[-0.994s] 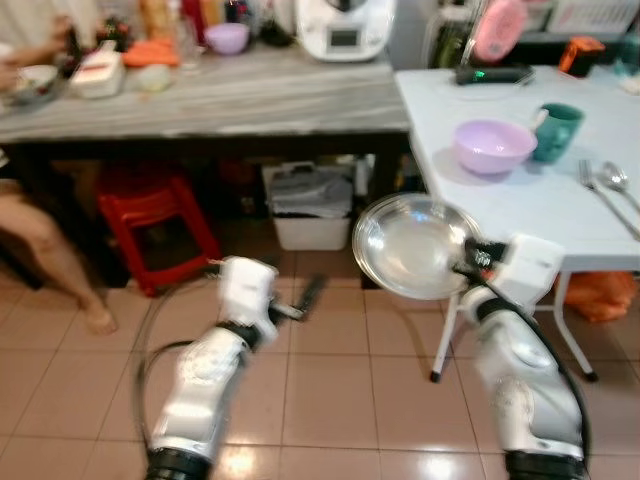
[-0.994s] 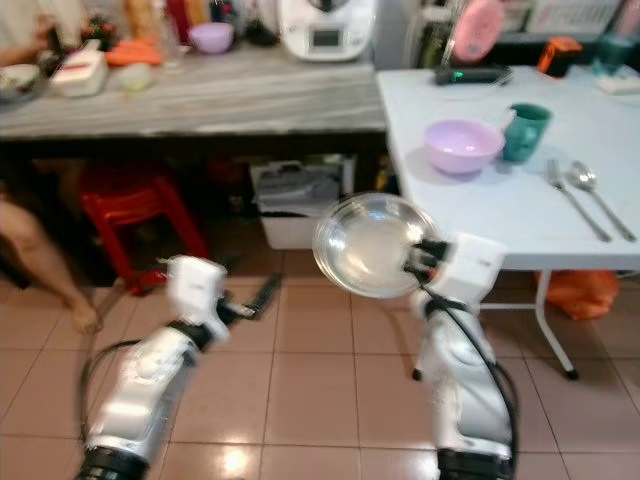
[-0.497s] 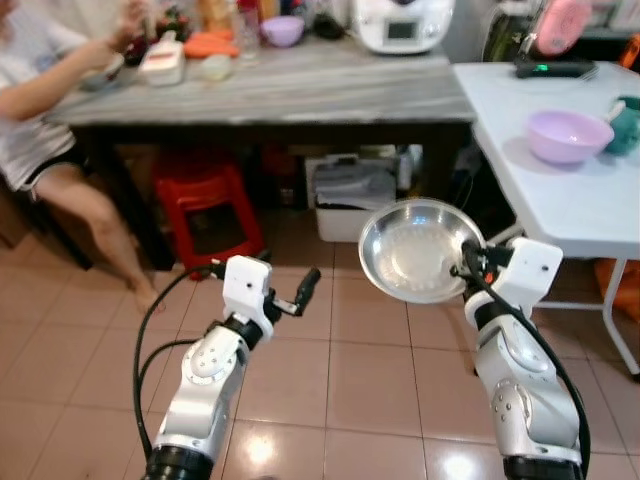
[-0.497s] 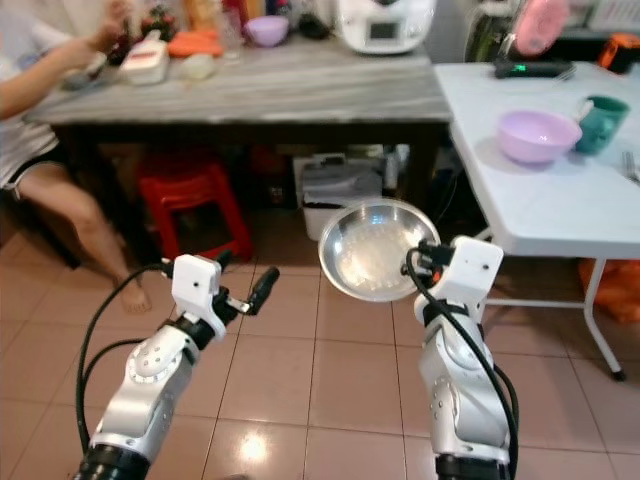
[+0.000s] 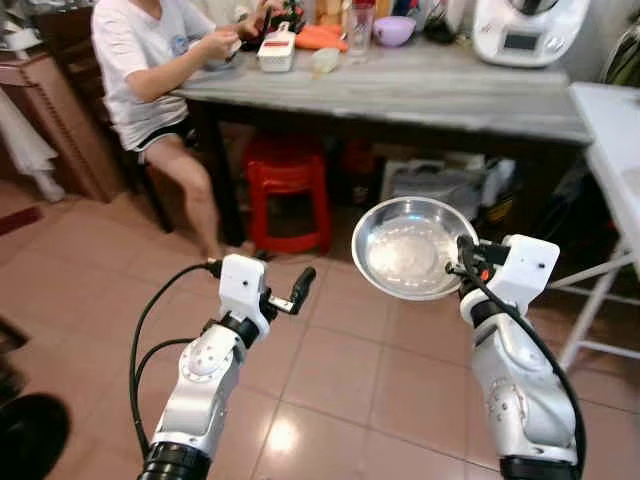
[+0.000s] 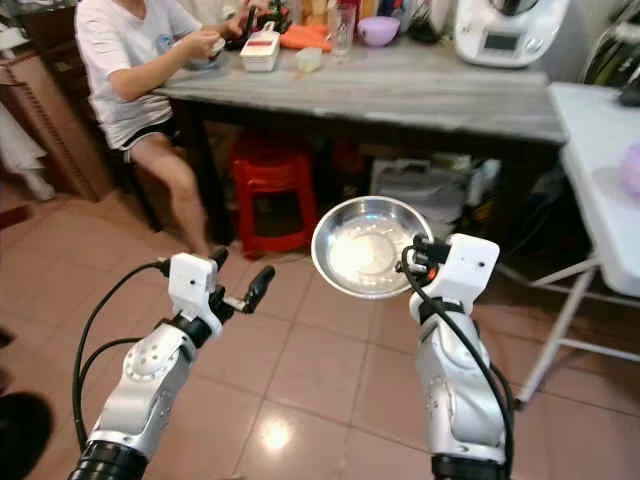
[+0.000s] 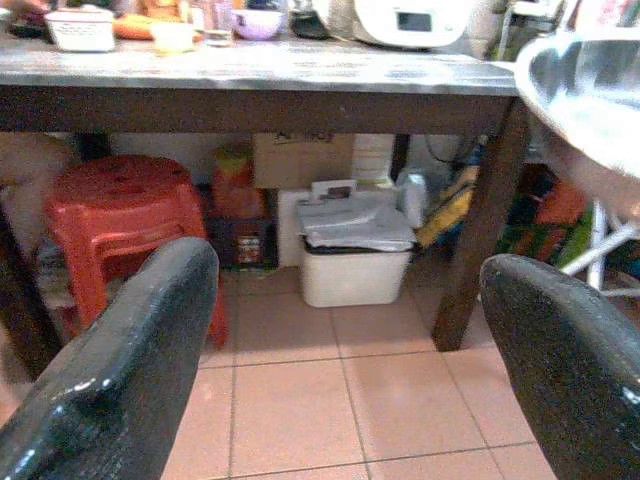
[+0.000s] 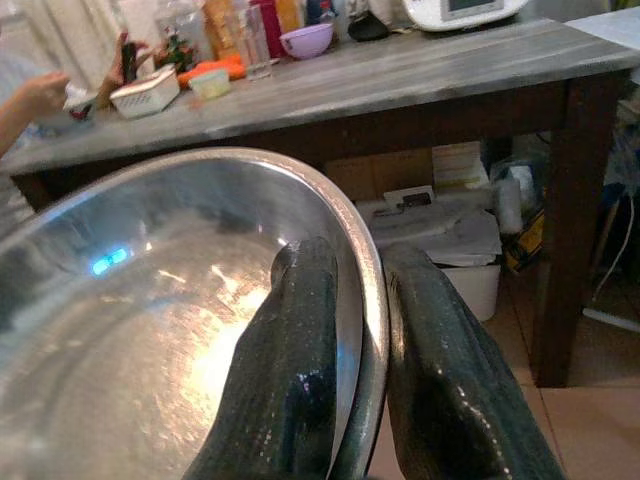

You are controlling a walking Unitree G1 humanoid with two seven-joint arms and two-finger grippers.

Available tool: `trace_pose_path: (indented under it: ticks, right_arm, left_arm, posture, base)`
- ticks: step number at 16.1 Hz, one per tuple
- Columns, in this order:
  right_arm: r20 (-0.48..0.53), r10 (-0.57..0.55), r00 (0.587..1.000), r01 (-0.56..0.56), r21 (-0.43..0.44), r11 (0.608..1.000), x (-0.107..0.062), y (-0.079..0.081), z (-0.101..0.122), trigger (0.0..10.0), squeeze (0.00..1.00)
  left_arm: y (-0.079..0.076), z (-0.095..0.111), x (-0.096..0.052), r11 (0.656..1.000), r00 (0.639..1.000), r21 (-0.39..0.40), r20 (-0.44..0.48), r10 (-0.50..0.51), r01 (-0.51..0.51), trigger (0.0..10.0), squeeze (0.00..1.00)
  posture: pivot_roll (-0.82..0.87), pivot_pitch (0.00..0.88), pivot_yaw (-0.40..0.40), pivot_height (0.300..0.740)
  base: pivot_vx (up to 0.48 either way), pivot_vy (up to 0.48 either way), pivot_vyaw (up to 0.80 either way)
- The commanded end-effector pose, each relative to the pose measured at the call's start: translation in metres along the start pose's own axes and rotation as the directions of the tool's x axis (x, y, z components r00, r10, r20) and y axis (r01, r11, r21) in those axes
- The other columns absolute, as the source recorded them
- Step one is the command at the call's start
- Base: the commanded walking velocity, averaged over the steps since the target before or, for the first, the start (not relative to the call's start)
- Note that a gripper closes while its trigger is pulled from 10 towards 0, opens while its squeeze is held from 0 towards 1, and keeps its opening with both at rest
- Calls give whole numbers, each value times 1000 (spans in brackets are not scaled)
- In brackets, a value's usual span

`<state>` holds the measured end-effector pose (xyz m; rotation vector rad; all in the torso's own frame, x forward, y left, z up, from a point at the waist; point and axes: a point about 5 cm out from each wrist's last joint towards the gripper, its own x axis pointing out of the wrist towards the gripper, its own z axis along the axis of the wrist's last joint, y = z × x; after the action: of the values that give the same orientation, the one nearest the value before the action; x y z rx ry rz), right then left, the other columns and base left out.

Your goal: Setting the table

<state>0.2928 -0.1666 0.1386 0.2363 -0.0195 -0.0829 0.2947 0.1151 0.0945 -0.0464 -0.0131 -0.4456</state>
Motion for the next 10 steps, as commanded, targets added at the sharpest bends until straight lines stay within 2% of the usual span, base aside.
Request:
trace_pose_path:
  ticks: [1,10]
  right_arm:
    - [30,15,999,-15,-1,1000,-1,3,7,10000,0]
    - [29,37,999,-37,-13,999,-1,7,6,10000,0]
  left_arm:
    - [0,3,1,1000,1000,7,5,-10,10,10000,0]
    - [-2,5,2,1000,1000,-2,15,-25,25,10000,0]
  posture:
    - [-99,54,22,740]
    - [-96,50,19,740]
  base:
    - [322,0,0]
    - [374,0,0]
